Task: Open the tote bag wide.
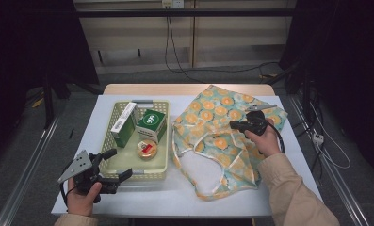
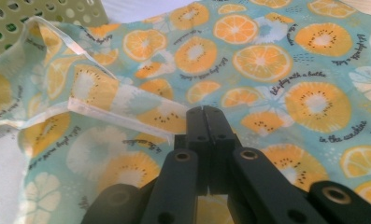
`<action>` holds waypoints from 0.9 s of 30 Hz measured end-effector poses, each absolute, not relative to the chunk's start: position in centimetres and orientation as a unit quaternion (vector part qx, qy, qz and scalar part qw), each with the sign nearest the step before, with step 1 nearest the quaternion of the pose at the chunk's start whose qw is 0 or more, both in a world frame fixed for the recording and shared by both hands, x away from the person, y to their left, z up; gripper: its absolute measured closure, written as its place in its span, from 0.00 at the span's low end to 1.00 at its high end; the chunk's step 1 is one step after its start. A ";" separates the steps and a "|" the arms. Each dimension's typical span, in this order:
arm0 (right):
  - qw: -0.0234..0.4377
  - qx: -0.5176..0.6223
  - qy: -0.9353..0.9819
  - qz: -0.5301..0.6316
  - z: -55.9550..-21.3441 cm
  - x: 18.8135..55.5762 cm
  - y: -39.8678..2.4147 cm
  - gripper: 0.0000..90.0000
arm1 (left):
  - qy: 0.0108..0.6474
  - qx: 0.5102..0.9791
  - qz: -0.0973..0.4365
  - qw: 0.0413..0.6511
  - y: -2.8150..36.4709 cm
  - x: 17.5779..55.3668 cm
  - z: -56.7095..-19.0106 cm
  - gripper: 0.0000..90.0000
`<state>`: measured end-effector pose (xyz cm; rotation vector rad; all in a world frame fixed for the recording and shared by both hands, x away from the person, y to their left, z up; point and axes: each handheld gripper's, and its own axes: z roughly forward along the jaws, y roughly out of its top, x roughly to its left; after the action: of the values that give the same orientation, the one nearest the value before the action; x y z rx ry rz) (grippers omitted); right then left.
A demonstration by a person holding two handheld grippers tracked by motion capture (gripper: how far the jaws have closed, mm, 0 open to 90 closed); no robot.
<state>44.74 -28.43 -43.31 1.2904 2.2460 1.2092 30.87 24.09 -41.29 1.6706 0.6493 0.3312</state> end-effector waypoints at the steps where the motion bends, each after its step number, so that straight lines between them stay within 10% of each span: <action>1: 0.143 0.447 0.778 0.417 -43.4 44.8 -28.4 1.00 | 0.281 0.725 0.143 0.613 24.1 30.9 -41.3 0.05; 15: 0.162 0.457 0.781 0.394 -44.6 45.5 -28.5 0.98 | 0.281 0.725 0.144 0.612 24.1 30.9 -41.3 0.05; 27: 0.183 0.433 0.786 0.401 -42.6 43.6 -27.2 0.52 | 0.282 0.723 0.145 0.614 24.1 30.8 -41.3 0.05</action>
<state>43.56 -27.18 -42.57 1.2219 2.2184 1.1329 30.84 24.08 -41.29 1.6665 0.6507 0.3336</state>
